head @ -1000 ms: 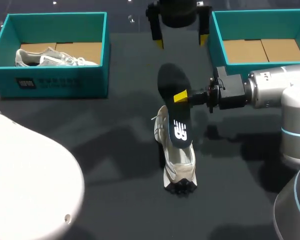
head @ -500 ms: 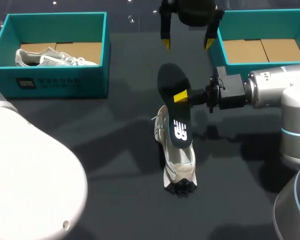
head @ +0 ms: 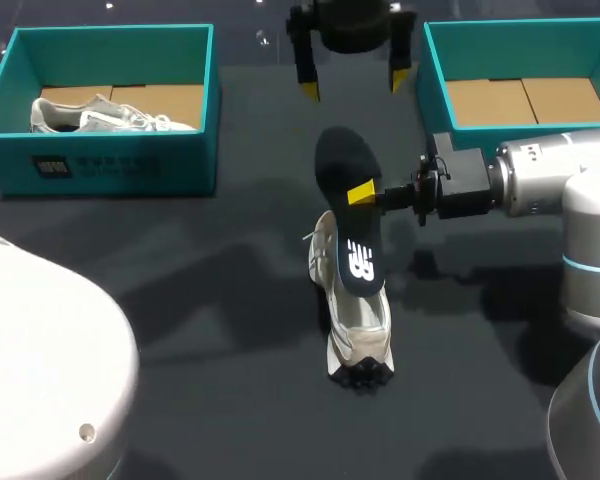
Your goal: Take the shoe out of the shoebox, open the shoe tongue, remove and reinsert the insole, then place the shoe into the shoebox
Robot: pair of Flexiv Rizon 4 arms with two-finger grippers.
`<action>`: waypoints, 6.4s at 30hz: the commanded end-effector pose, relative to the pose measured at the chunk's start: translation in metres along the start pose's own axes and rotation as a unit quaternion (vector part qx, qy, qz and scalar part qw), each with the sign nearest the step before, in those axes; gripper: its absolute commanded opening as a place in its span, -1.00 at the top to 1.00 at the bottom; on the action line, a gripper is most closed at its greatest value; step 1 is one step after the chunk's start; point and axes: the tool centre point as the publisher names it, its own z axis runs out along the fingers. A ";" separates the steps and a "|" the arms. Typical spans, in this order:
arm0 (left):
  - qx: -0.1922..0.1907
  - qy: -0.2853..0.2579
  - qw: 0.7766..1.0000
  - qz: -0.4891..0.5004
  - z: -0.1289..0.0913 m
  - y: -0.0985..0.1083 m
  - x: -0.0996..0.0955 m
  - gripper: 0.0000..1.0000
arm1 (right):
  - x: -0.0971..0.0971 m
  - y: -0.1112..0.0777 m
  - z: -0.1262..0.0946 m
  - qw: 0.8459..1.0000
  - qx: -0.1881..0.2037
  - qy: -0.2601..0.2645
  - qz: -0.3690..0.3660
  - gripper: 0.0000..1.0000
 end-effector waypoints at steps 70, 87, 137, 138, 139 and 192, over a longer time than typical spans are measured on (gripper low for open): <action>-0.054 -0.475 0.877 -0.051 0.079 -0.003 0.091 -1.00 | 0.000 -0.001 0.001 1.000 -0.001 -0.001 0.000 1.00; -0.017 -0.566 0.823 -0.052 0.116 -0.005 0.084 -1.00 | 0.014 -0.002 0.009 1.000 0.004 0.023 0.012 1.00; -0.028 -0.627 0.776 -0.056 0.134 -0.024 0.035 0.39 | 0.013 -0.010 0.039 0.997 -0.015 0.066 0.041 1.00; -0.028 -0.627 0.776 -0.056 0.135 -0.024 0.034 0.41 | 0.013 -0.009 0.039 0.997 -0.015 0.066 0.041 1.00; -0.029 -0.627 0.777 -0.056 0.135 -0.023 0.034 0.46 | 0.013 -0.009 0.039 0.997 -0.015 0.066 0.041 1.00; 0.049 -0.576 0.814 -0.062 0.107 -0.054 0.066 1.00 | 0.004 -0.032 -0.043 0.981 0.024 -0.113 -0.155 -1.00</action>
